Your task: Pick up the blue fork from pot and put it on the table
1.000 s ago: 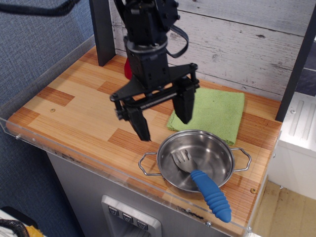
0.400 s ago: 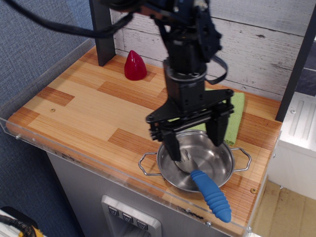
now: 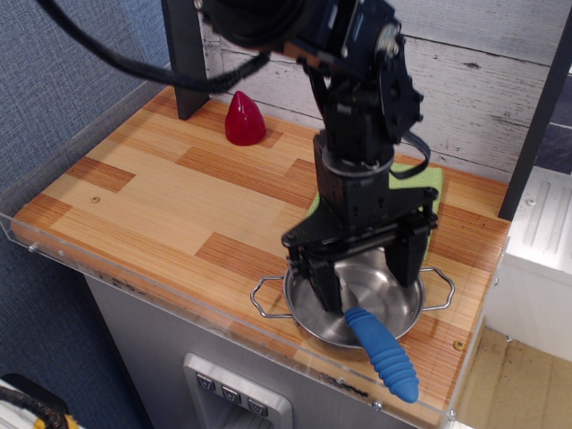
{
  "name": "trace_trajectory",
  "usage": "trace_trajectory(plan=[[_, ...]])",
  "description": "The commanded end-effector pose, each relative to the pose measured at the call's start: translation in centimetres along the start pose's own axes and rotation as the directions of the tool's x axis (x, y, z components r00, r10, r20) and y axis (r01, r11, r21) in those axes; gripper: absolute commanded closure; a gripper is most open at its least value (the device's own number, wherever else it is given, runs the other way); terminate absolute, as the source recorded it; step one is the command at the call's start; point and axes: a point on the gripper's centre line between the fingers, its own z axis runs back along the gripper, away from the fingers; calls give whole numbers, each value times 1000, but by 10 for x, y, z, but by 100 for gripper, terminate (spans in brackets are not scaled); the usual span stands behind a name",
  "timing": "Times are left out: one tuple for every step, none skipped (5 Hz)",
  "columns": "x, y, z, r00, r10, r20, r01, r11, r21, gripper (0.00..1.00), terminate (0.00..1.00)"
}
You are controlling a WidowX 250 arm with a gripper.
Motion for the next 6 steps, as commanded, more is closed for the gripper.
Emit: trace_trajectory(plan=[[-7,-3,-8,999,-4,52,5,1000,-19,0,0],[-10,-6,-15,999,-14,52,14,1000,-6,0,0],[-9,-4,-19,998,-2,57,2,1000,-5,0,0],[-6,-3,-21,998,6,58,-5,1000,-10,100,0],[-5,-3,-19,998,10,64,-9,1000,-17,100,0],[-5,-4,-14,997,6,78,-6,1000,-9,100,0]])
